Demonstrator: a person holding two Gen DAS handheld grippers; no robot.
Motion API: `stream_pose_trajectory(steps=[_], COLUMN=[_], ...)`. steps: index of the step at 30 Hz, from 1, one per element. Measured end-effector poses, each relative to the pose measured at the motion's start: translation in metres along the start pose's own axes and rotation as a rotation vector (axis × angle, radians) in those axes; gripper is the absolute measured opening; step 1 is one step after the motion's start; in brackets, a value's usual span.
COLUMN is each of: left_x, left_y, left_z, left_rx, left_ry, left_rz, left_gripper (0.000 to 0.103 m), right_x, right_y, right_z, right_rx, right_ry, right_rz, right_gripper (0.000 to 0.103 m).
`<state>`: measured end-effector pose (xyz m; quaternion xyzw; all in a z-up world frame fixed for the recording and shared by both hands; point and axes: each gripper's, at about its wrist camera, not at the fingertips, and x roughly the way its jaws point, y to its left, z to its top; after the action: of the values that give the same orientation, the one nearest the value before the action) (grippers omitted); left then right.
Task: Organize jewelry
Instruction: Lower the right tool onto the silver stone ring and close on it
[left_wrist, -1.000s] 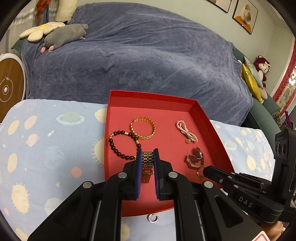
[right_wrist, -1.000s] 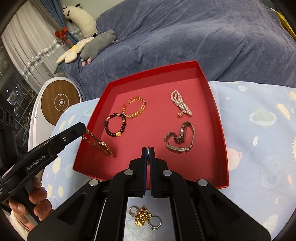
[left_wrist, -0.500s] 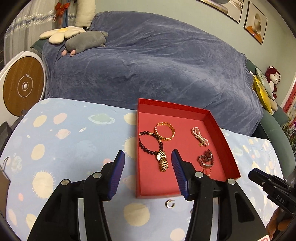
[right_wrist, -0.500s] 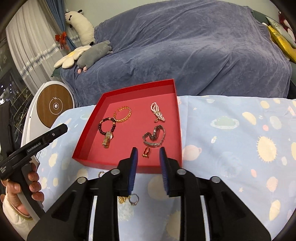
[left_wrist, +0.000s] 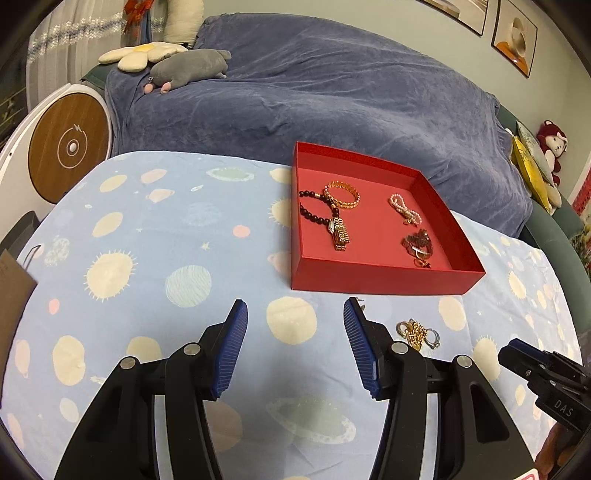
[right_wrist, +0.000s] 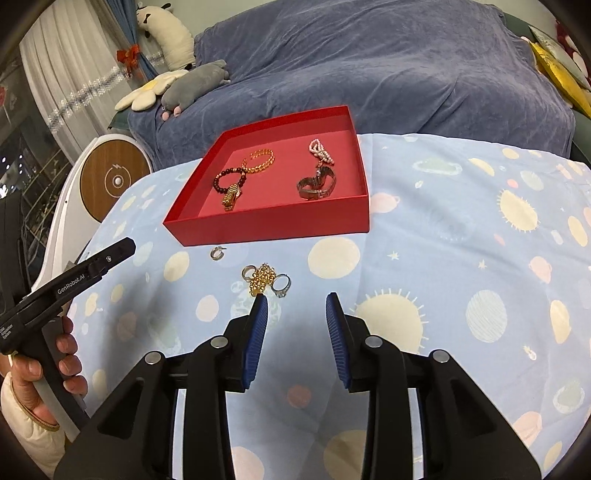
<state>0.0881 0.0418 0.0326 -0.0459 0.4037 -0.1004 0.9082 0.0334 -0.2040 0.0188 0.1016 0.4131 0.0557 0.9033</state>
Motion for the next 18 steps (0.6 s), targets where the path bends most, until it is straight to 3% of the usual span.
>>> stream_pose_trajectory(steps=[11,18], left_x=[0.011,0.012], left_y=[-0.019,-0.019], left_z=[-0.011,-0.014], left_rx=[0.049,0.075], left_ry=[0.046,0.042], left_rz=[-0.049,-0.032], left_gripper=[0.052,0.055], right_x=[0.035,0.06], right_y=[0.024,0.035], right_z=[-0.007,-0.003], right_rx=[-0.093,-0.126], right_ry=[0.054,0.065], right_rz=[-0.008,-0.024], right_gripper=[0.032,0.032])
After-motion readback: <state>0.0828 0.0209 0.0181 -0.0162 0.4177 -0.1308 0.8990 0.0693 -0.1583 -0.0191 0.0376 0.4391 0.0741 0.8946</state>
